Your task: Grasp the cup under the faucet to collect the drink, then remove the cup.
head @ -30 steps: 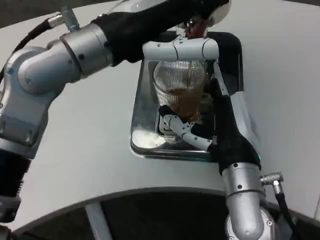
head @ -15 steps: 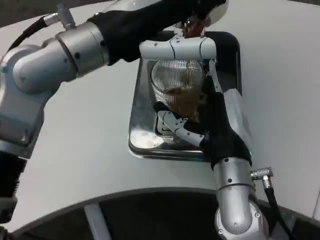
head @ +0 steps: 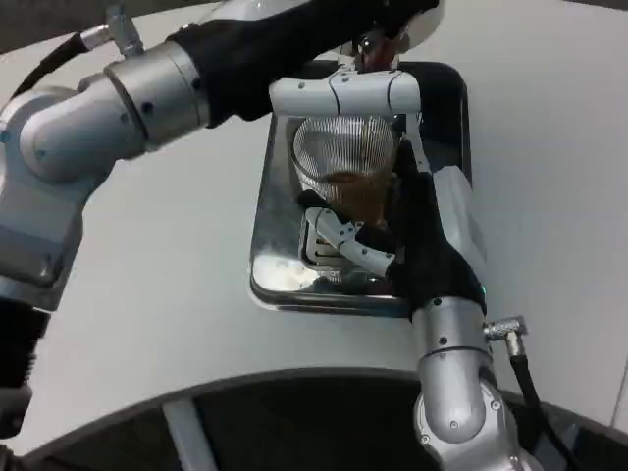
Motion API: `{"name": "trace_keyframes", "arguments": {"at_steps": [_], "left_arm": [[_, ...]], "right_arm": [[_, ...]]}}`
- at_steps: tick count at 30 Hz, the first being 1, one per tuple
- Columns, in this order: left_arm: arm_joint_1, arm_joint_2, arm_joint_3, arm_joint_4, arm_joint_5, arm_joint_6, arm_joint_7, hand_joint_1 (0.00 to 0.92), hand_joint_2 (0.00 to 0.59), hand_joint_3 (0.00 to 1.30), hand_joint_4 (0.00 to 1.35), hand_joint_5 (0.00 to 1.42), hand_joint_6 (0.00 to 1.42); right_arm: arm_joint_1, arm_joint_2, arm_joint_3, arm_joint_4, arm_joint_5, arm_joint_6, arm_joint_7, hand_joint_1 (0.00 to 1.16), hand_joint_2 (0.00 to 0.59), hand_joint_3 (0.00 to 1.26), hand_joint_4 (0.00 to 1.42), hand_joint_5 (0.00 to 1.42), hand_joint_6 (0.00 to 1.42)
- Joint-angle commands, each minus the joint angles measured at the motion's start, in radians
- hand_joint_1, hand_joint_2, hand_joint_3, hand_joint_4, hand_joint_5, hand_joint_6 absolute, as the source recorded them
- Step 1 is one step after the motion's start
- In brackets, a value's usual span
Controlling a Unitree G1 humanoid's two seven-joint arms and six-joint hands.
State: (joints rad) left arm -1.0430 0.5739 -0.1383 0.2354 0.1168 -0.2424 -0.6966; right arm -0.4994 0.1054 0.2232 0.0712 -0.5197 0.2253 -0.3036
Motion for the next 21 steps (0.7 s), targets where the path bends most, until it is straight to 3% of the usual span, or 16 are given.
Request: {"name": "trace_keyframes", "arguments": {"at_steps": [1,21], "left_arm": [[0.027,0.021,-0.005,0.007,0.012,0.021,-0.024,0.000,0.121,0.09,0.00,0.00,0.09],[0.032,0.027,0.000,-0.007,0.014,0.023,-0.025,0.000,0.122,0.09,0.00,0.00,0.09]], "right_arm": [[-0.007,0.039,0.007,0.029,0.020,0.034,-0.003,0.73,0.227,0.00,0.05,0.17,0.19],[-0.016,0.039,0.059,0.038,-0.015,0.071,-0.055,0.73,0.234,0.17,0.26,0.32,0.34]]}}
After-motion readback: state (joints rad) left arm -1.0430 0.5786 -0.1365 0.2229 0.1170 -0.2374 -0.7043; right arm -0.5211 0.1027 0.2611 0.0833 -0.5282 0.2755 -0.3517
